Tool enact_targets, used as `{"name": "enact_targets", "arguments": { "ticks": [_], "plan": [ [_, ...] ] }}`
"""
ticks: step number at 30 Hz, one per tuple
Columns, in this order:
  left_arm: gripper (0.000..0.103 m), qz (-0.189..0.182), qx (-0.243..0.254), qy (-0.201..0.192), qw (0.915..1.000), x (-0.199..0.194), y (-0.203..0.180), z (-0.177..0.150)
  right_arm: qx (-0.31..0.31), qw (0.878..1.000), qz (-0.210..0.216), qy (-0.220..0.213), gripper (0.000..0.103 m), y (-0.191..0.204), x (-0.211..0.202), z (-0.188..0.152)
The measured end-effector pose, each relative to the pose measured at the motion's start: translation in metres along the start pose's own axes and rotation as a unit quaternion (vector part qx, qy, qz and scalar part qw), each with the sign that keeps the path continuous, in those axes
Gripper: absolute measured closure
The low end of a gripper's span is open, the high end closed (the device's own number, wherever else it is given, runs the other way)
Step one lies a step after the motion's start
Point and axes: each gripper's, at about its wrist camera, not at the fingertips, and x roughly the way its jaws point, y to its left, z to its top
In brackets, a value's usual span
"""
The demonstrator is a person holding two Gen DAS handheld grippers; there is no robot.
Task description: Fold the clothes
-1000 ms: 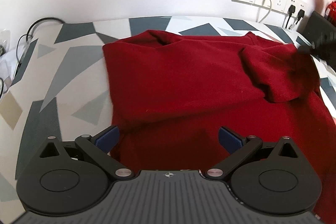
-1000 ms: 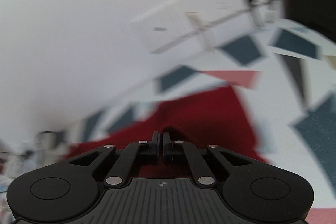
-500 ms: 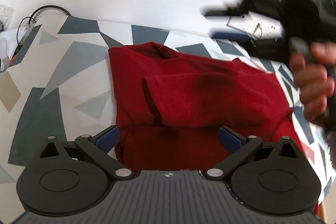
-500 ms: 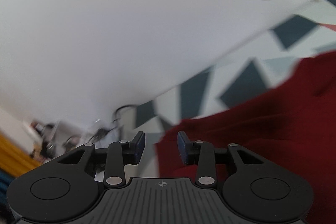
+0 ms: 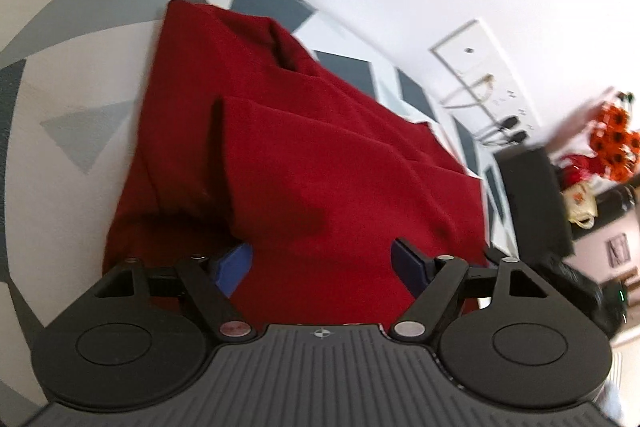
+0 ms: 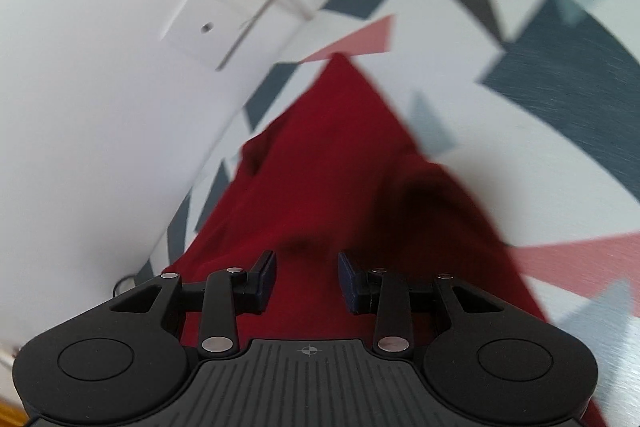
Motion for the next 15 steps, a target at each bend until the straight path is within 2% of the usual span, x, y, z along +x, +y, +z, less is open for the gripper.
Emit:
{"name": "enact_targets", "arguments": {
  "ticks": [1,3,4,7,9,12,15],
  "plan": [
    [0.052,0.006,-0.006,0.004,1.0,0.003,0.002,0.001,0.004,1.0,-0.003,-0.004,0.07,-0.005,-0.004,0.001],
    [0.069,0.01,-0.023,-0.002,0.9997,0.005,0.008,0.002,-0.004,1.0,-0.01,-0.011,0.07,-0.007,-0.007,0.004],
    [0.097,0.014,-0.029,-0.004,0.9995,0.006,0.01,0.004,-0.011,1.0,-0.013,-0.014,0.07,-0.007,-0.008,0.005],
    [0.097,0.024,-0.026,-0.022,0.9991,0.0,0.009,0.004,-0.077,0.997,-0.019,-0.019,0.07,0.012,-0.006,0.009],
    [0.098,0.031,-0.008,-0.031,0.999,-0.004,0.001,0.003,-0.143,0.989,-0.028,-0.017,0.07,0.033,0.004,0.009],
    [0.098,0.043,0.026,-0.039,0.9979,-0.011,-0.013,-0.001,-0.253,0.966,-0.048,-0.019,0.07,0.071,0.033,0.004],
    [0.098,0.055,0.053,-0.045,0.9961,-0.016,-0.024,-0.003,-0.356,0.932,-0.069,-0.029,0.068,0.102,0.059,-0.002]
  ]
}}
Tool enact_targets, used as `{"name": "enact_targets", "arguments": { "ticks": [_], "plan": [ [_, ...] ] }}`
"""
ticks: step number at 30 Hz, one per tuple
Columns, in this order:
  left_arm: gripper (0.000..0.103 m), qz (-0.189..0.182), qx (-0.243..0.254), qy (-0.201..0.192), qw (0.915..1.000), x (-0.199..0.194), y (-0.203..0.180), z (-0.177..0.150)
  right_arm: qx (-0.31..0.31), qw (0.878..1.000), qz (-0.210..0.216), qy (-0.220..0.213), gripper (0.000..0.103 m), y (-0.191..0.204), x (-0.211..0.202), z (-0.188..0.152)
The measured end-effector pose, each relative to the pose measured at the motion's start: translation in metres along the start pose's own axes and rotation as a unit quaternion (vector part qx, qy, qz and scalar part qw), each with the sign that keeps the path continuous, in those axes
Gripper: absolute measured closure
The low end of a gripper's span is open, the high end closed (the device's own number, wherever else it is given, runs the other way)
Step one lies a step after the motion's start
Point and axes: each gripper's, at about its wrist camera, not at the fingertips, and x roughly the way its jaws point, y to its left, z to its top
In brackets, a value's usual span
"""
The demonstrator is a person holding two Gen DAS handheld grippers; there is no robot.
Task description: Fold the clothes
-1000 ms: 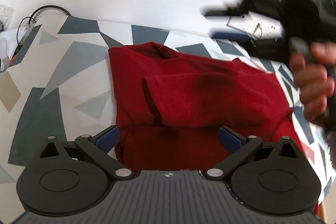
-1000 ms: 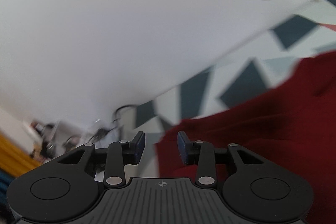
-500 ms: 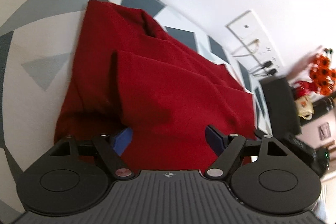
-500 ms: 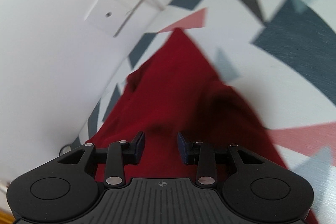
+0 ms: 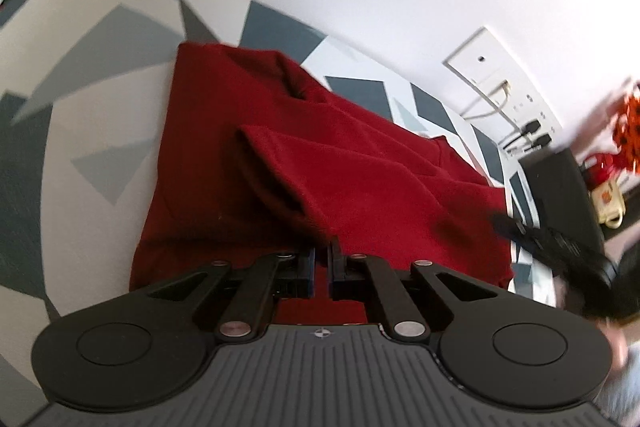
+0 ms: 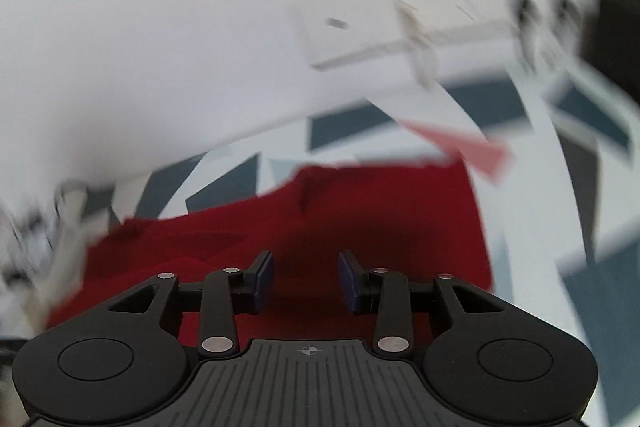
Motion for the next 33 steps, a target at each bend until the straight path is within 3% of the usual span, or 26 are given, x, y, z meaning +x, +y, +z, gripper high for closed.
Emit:
{"name": "enact_targets", "arguments": {
  "ticks": [1,3,5,6,8,9,14,18,19,20,21,23,25,26,27,30,33],
  "plan": [
    [0.098,0.004,0.006,-0.003,1.0,-0.001,-0.002,0.0,-0.022,1.0,-0.012,0.006,0.066,0.005,0.009,0.004],
    [0.098,0.012,0.015,-0.017,0.9997,-0.005,-0.006,-0.001,-0.067,0.997,-0.034,0.019,0.051,0.015,0.027,0.011],
    [0.098,0.016,0.02,-0.037,0.999,-0.008,-0.008,-0.003,-0.102,0.993,-0.052,0.034,0.049,0.022,0.045,0.016],
    [0.098,0.016,0.02,-0.043,0.9987,-0.009,-0.008,-0.004,-0.096,0.993,-0.048,0.044,0.053,0.018,0.051,0.016],
    [0.098,0.02,0.017,-0.046,0.9986,-0.008,-0.007,-0.006,-0.067,0.996,-0.035,0.05,0.076,0.007,0.056,0.014],
    [0.098,0.023,0.017,-0.045,0.9986,-0.008,-0.007,-0.007,-0.049,0.997,-0.028,0.048,0.101,0.002,0.056,0.013],
    [0.098,0.04,0.042,-0.05,0.997,-0.007,-0.012,-0.01,0.036,0.999,-0.01,0.016,0.103,-0.019,0.042,0.013],
    [0.098,0.059,0.095,-0.068,0.9914,-0.008,-0.027,-0.005,0.035,0.999,-0.015,-0.006,0.103,-0.026,0.035,0.015],
    [0.098,0.061,0.102,-0.073,0.9903,-0.009,-0.03,-0.004,0.031,0.999,-0.013,-0.005,0.102,-0.026,0.036,0.017],
    [0.098,0.063,0.108,-0.077,0.9891,-0.01,-0.033,-0.003,0.03,0.999,-0.011,0.0,0.092,-0.026,0.038,0.018],
    [0.098,0.065,0.115,-0.081,0.9879,-0.011,-0.036,-0.002,0.035,0.999,-0.008,0.012,0.067,-0.027,0.041,0.02],
    [0.098,0.065,0.121,-0.085,0.9868,-0.013,-0.039,-0.001,0.041,0.999,0.01,0.031,0.054,-0.027,0.048,0.019],
    [0.098,0.066,0.127,-0.087,0.9859,-0.015,-0.041,-0.003,0.025,0.999,0.017,0.036,0.063,-0.022,0.053,0.013],
    [0.098,0.066,0.13,-0.086,0.9856,-0.015,-0.042,-0.004,0.011,1.0,0.005,0.025,0.088,-0.019,0.053,0.01],
    [0.098,0.067,0.134,-0.084,0.9852,-0.015,-0.042,-0.005,0.01,1.0,0.0,0.022,0.101,-0.018,0.054,0.008],
    [0.098,0.069,0.14,-0.086,0.9841,-0.017,-0.042,-0.008,0.065,0.998,0.012,0.011,0.103,-0.029,0.05,0.008],
    [0.098,0.069,0.15,-0.095,0.9817,-0.018,-0.045,-0.004,0.08,0.997,0.013,-0.019,0.103,-0.032,0.04,0.009]
  ]
}}
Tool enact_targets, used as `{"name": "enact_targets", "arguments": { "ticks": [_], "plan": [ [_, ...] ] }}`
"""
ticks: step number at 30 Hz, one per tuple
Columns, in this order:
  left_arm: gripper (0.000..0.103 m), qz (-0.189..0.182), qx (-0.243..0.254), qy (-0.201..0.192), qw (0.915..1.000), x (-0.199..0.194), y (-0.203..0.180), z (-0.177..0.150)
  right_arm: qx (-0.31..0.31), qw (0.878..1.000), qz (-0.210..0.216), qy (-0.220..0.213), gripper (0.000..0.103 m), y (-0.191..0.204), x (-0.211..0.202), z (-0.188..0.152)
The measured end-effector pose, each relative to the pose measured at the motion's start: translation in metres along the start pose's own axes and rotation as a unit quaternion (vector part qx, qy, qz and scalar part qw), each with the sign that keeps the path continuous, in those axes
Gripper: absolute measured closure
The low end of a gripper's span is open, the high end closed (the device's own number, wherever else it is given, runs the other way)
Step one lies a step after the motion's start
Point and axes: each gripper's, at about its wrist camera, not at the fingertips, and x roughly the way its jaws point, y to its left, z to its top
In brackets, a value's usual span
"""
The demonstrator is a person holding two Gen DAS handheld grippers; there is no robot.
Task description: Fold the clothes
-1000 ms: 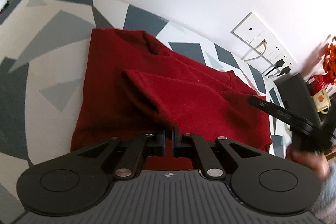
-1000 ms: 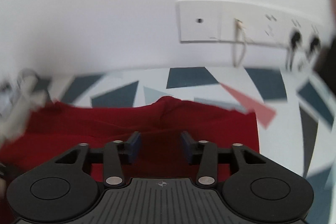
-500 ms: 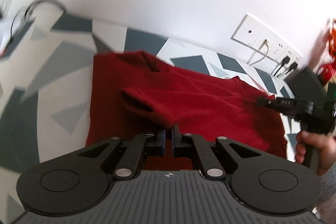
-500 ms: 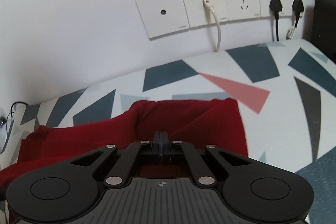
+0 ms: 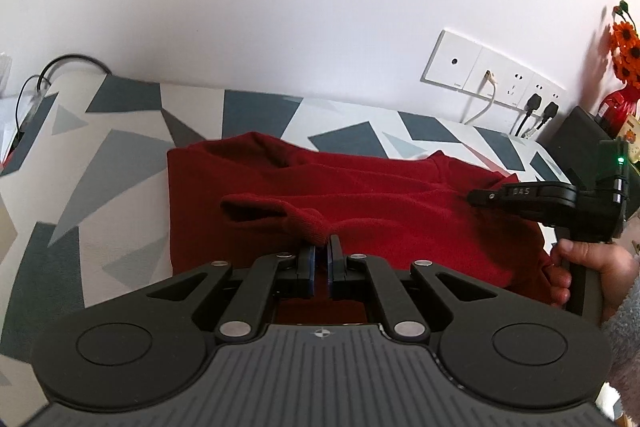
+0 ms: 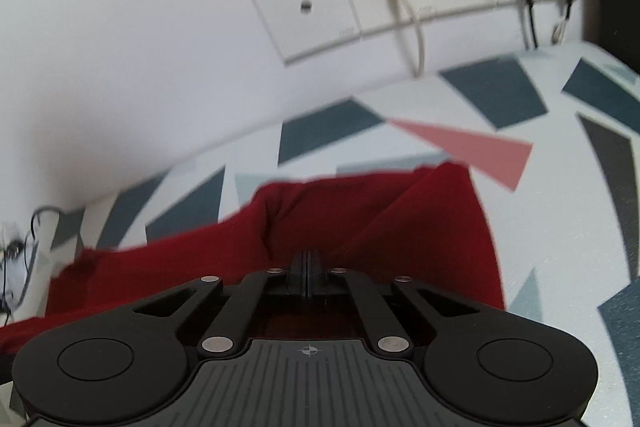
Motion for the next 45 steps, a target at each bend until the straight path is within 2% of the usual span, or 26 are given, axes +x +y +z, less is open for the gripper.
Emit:
{"name": "enact_targets", "arguments": {
  "ticks": [2,4,5,9,12,15,18,19,21,23,26,28,31,33,36,39,42,45],
  "plan": [
    [0.098,0.001,0.015,-0.021,0.9997,-0.003,-0.004,0.009,0.012,0.999,0.006,-0.031,0.103,0.0,-0.011,0.003],
    [0.098,0.002,0.045,-0.058,0.9973,-0.011,-0.011,0.018,0.02,0.998,0.009,-0.062,0.103,0.001,-0.02,0.008],
    [0.098,0.004,0.046,-0.059,0.9972,-0.009,-0.01,0.021,0.022,0.997,0.009,-0.067,0.103,0.001,-0.021,0.01],
    [0.098,0.011,0.018,-0.03,0.9993,0.007,0.002,0.023,0.006,1.0,0.004,-0.026,0.102,0.001,0.0,0.008],
    [0.097,0.019,-0.034,0.036,0.9986,0.036,0.026,0.007,-0.015,1.0,-0.003,-0.004,0.095,0.002,0.012,0.0],
    [0.094,0.016,-0.056,0.064,0.9963,0.048,0.04,-0.007,-0.01,1.0,0.005,-0.001,0.071,0.0,0.008,-0.004],
    [0.087,0.023,-0.031,0.049,0.9981,0.043,0.036,-0.007,0.017,0.999,0.003,-0.035,0.067,-0.005,-0.017,-0.006],
    [0.082,0.029,-0.021,0.046,0.9983,0.041,0.035,-0.005,0.025,0.998,-0.001,-0.053,0.06,-0.009,-0.031,-0.009],
    [0.073,0.048,-0.008,0.038,0.9981,0.037,0.034,-0.002,0.03,0.997,-0.019,-0.069,0.054,-0.015,-0.053,-0.018],
    [0.054,0.071,-0.003,0.026,0.9972,0.031,0.037,-0.001,0.027,0.996,-0.045,-0.072,0.054,-0.022,-0.072,-0.031],
    [0.039,0.105,0.014,0.019,0.9942,0.02,0.041,-0.007,0.008,0.993,-0.098,-0.068,0.053,-0.026,-0.093,-0.055],
    [0.03,0.105,0.042,0.029,0.9932,0.013,0.04,-0.019,0.011,0.991,-0.113,-0.067,0.043,-0.027,-0.101,-0.068],
    [0.029,0.104,0.107,0.062,0.9869,0.013,0.03,-0.041,0.026,0.99,-0.123,-0.066,0.038,-0.029,-0.107,-0.083],
    [0.028,0.11,0.127,0.074,0.983,0.015,0.026,-0.049,0.021,0.99,-0.13,-0.049,0.038,-0.028,-0.1,-0.088],
    [0.028,0.105,0.111,0.081,0.9849,0.017,0.026,-0.051,-0.004,0.989,-0.147,-0.031,0.038,-0.026,-0.09,-0.09],
    [0.026,0.113,0.104,0.082,0.9847,0.02,0.027,-0.049,0.01,0.983,-0.18,-0.046,0.045,-0.038,-0.09,-0.087],
    [0.017,0.133,0.102,0.08,0.9827,0.022,0.03,-0.048,0.068,0.979,-0.179,-0.066,0.046,-0.063,-0.092,-0.079],
    [0.015,0.144,0.083,0.078,0.983,0.025,0.037,-0.045,0.054,0.979,-0.186,-0.062,0.045,-0.066,-0.087,-0.076]
  ]
}}
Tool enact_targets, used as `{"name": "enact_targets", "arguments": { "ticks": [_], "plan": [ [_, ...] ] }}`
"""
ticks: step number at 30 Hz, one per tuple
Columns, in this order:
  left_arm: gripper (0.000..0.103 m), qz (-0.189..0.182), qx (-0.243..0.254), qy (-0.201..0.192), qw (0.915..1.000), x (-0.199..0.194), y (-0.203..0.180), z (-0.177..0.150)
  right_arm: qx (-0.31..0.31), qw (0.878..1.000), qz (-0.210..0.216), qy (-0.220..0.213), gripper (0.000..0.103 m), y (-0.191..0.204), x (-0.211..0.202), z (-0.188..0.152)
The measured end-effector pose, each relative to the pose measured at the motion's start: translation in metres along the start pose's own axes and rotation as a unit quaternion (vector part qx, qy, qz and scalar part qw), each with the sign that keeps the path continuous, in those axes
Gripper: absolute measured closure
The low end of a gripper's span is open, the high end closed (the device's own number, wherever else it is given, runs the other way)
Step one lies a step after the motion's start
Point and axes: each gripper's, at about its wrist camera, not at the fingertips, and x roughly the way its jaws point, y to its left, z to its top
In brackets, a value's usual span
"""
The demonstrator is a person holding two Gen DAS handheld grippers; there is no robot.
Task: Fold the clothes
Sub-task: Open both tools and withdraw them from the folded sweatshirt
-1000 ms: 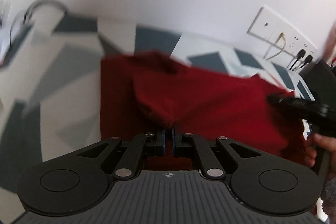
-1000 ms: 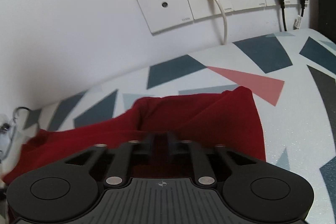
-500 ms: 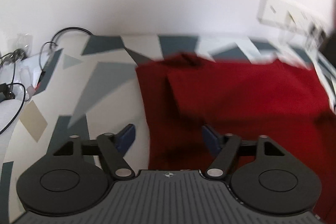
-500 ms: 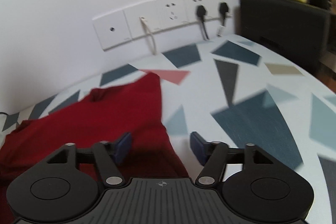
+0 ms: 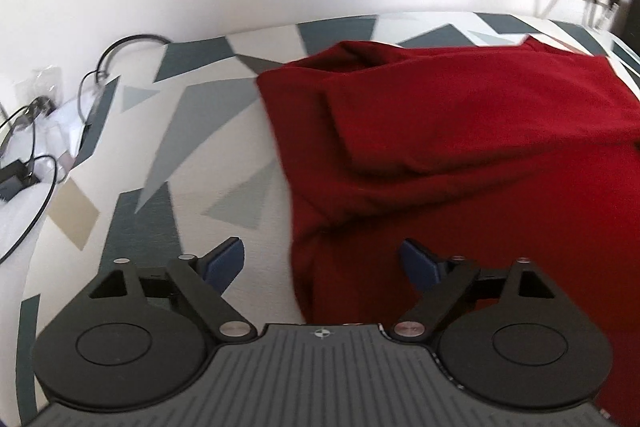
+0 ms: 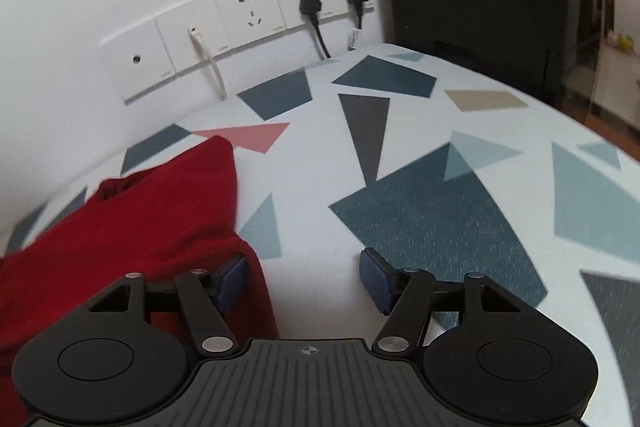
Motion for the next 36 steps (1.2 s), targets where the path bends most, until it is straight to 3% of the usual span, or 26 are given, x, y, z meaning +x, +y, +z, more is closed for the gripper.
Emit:
{"name": "enact_targets", "arguments": {
  "ticks": [3,9,14,16,19,23,27,33,36],
  "plan": [
    [0.015,0.012,-0.026,0.007,0.9996,0.004,0.01,0.004,-0.018,1.0,-0.005,0.001,0.044,0.003,-0.002,-0.005],
    [0.015,0.041,-0.054,0.016,0.9976,0.002,0.031,0.005,0.064,0.998,-0.002,0.02,0.037,-0.017,-0.028,-0.012],
    [0.015,0.004,-0.053,0.018,0.9984,-0.01,0.034,-0.015,0.125,0.991,0.001,0.038,0.037,-0.032,-0.057,-0.023],
    [0.009,-0.006,-0.057,0.02,0.9981,-0.013,0.032,-0.026,0.127,0.991,-0.006,0.036,0.029,-0.035,-0.075,-0.029],
    [0.0,-0.01,-0.065,0.035,0.9972,-0.019,0.028,-0.036,0.113,0.993,-0.016,0.039,0.015,-0.041,-0.096,-0.037],
    [0.0,-0.01,-0.063,0.065,0.9958,-0.027,0.02,-0.042,0.076,0.993,-0.032,0.087,0.008,-0.048,-0.102,-0.038],
    [0.0,-0.01,-0.07,0.09,0.9934,-0.039,0.017,-0.054,0.001,0.994,-0.029,0.106,0.002,-0.037,-0.102,-0.039],
    [0.0,0.007,-0.101,0.088,0.9909,-0.065,0.014,-0.086,-0.078,0.991,0.033,0.104,0.001,-0.023,-0.117,-0.038],
    [0.0,0.009,-0.104,0.096,0.9899,-0.08,0.008,-0.102,-0.082,0.99,0.052,0.099,0.001,-0.036,-0.131,-0.042]
  ]
}}
